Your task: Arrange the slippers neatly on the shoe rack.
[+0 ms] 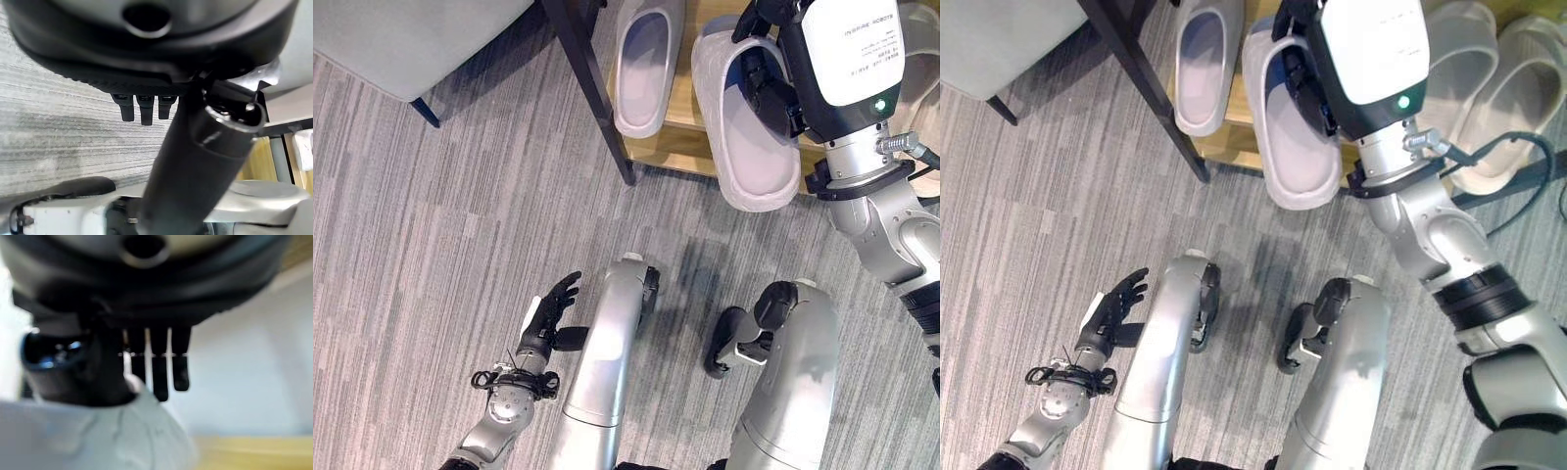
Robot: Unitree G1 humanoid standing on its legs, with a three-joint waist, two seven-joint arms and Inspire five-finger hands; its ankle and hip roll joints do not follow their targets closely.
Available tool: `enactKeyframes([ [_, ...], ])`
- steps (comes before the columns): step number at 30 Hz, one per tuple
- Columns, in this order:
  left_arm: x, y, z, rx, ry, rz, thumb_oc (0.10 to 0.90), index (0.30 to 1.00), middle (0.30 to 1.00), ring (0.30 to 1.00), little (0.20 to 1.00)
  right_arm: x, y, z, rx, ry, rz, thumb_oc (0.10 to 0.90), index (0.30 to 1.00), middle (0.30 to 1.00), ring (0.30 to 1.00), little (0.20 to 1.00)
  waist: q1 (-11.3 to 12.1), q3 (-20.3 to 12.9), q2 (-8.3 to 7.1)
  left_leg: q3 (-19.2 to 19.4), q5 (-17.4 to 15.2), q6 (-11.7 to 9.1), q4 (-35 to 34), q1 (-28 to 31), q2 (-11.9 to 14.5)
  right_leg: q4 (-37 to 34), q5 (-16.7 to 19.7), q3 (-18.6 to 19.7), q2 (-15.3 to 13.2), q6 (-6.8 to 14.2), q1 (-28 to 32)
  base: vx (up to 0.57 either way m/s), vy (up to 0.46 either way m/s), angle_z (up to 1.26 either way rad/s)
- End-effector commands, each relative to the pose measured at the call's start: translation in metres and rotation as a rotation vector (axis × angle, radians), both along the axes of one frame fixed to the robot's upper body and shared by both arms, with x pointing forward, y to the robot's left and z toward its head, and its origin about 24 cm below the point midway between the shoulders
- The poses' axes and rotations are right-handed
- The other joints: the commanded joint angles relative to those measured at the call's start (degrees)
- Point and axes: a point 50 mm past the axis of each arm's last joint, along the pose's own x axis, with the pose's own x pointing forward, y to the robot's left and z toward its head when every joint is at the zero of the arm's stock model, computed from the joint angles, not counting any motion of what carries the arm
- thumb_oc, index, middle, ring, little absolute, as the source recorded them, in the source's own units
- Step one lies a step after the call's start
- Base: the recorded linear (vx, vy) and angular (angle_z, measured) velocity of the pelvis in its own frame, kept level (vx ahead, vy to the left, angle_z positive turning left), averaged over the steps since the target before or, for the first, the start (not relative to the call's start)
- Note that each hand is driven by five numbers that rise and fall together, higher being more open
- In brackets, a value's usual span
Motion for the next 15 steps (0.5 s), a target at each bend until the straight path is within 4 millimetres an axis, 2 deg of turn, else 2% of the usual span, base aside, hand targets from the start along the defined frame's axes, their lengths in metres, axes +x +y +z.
enactKeyframes([
  [1,0.005,-0.018,0.015,-0.054,-0.097,-0.025,0.8,0.9,0.9,0.9,0.9,-0.03,0.019,0.07,0.08,-0.342,0.096,0.4,0.3,0.3,0.3,0.3,2.14,-1.55,-0.02,-0.82,-2.4,0.2,-5.11,-0.66,-0.88,0.32,2.26,0.46,0.88,-4.35,-0.24,0.0,0.0,0.0],
  [7,0.006,-0.018,0.016,-0.047,-0.104,-0.032,0.8,0.9,0.9,0.9,0.9,-0.012,0.022,0.07,0.148,-0.322,0.044,0.4,0.3,0.3,0.3,0.3,3.11,-1.55,0.5,-0.86,-3.52,0.21,-2.81,-0.66,-0.28,1.48,2.53,0.42,1.74,-4.2,-0.58,0.0,0.01,-0.01],
  [13,0.005,-0.019,0.017,-0.054,-0.103,-0.041,0.8,0.9,0.9,0.9,0.9,0.0,0.013,0.074,0.144,-0.278,-0.04,0.4,0.3,0.3,0.3,0.3,4.41,-1.55,1.2,-1.57,-3.81,-0.05,-1.9,-0.66,-0.49,1.73,2.79,0.3,1.86,-3.94,-0.52,0.0,0.003,-0.04],
  [15,0.006,-0.02,0.018,-0.054,-0.103,-0.053,0.8,0.9,0.9,0.9,0.9,0.007,0.005,0.071,0.174,-0.242,-0.083,0.4,0.3,0.3,0.3,0.3,4.81,-1.55,1.21,-1.7,-3.76,-0.2,-1.85,-0.66,-0.59,1.73,2.73,0.36,1.74,-4.05,-0.36,0.0,0.0,0.0],
])
